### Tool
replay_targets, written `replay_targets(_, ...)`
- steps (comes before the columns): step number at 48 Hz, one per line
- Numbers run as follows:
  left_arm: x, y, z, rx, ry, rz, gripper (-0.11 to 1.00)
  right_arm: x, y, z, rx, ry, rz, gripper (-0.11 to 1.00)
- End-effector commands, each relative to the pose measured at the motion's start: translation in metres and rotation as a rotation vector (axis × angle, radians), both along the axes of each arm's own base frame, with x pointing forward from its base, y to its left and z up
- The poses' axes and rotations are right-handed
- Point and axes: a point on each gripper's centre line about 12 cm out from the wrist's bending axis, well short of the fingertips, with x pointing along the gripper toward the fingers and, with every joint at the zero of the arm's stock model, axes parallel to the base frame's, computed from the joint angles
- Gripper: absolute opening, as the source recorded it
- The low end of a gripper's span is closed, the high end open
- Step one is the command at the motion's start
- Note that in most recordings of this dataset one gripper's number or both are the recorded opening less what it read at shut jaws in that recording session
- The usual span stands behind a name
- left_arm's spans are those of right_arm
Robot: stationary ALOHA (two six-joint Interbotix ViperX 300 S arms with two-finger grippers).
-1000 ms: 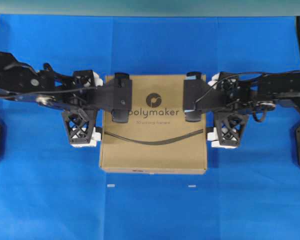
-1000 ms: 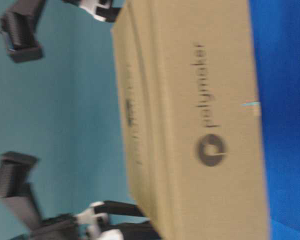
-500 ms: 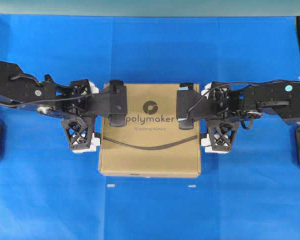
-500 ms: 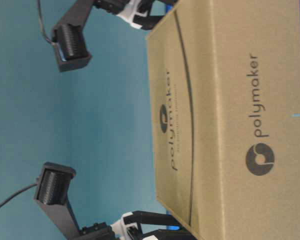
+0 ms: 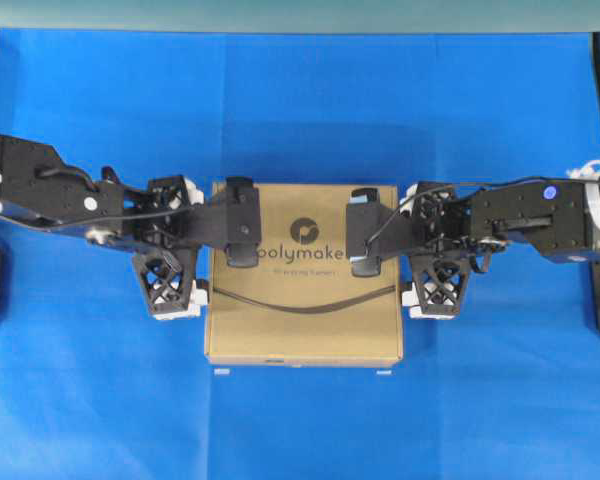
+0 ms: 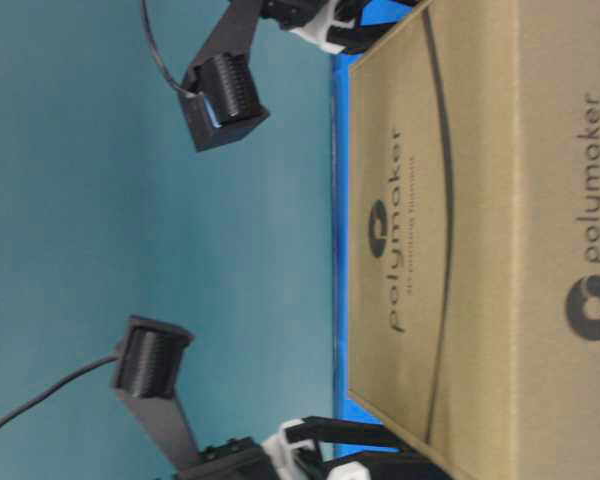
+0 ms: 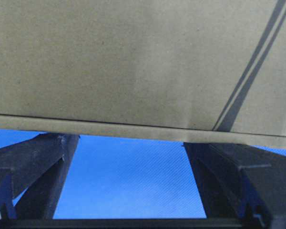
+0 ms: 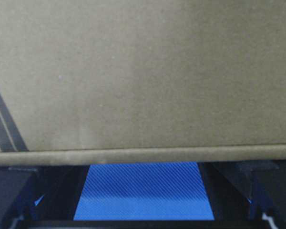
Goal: Lift up the cardboard box by clamping it between your arms.
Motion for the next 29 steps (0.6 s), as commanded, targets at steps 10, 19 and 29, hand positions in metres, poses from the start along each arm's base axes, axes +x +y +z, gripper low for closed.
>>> replay_targets(10,0.006,0.002,-0.003,-0.02,-0.064,0.043,0.86,0.01,0.002,0.003,0.011,-0.069,-0.024,0.99)
replay_targets(19,0.0,0.005,-0.005,-0.019,-0.054,0.051,0.86,0.002,0.001,0.003,0.018,-0.097,-0.05,0.99)
replay_targets(29,-0.004,0.004,-0.002,-0.021,-0.075,0.054,0.86,-0.008,0.001,0.002,0.018,-0.112,-0.056,0.99)
